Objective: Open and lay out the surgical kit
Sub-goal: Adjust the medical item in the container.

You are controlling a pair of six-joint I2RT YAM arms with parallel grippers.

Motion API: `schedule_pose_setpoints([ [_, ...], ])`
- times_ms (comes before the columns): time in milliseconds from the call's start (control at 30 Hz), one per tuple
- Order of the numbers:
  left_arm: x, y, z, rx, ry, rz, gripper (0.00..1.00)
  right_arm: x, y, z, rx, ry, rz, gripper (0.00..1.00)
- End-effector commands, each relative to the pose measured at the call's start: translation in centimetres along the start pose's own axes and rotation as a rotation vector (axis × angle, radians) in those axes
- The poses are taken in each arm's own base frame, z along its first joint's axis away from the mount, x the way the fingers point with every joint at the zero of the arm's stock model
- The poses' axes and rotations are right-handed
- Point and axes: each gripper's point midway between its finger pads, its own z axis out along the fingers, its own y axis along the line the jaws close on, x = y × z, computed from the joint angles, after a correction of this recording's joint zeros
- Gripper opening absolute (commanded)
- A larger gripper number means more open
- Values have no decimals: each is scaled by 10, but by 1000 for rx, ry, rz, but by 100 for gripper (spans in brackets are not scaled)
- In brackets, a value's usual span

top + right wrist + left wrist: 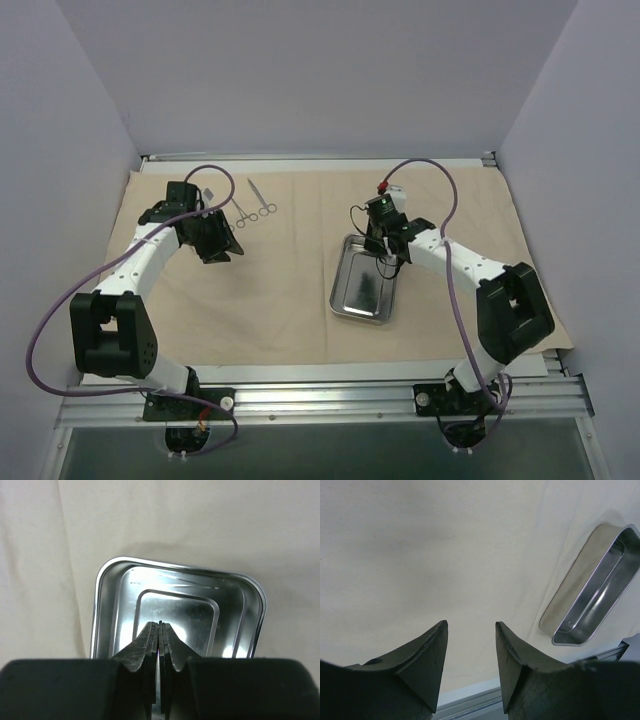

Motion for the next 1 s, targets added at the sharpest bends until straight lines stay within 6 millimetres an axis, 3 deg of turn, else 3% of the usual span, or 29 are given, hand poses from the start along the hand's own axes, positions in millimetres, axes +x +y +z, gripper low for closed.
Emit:
schedule_pose_setpoints([
  [0,-14,-16,-5,47,-42,32,52,7,-10,21,55,42,-37,1],
  [200,-16,-19,-9,53,-51,39,52,2,-16,49,85,47,-34,1],
  [600,-18,-19,-9,47,-47,37,52,-7,-35,66,115,37,-35,0],
  [967,-23,-23,-8,52,-53,35,52,6,-51,84,142,71,-32,0],
])
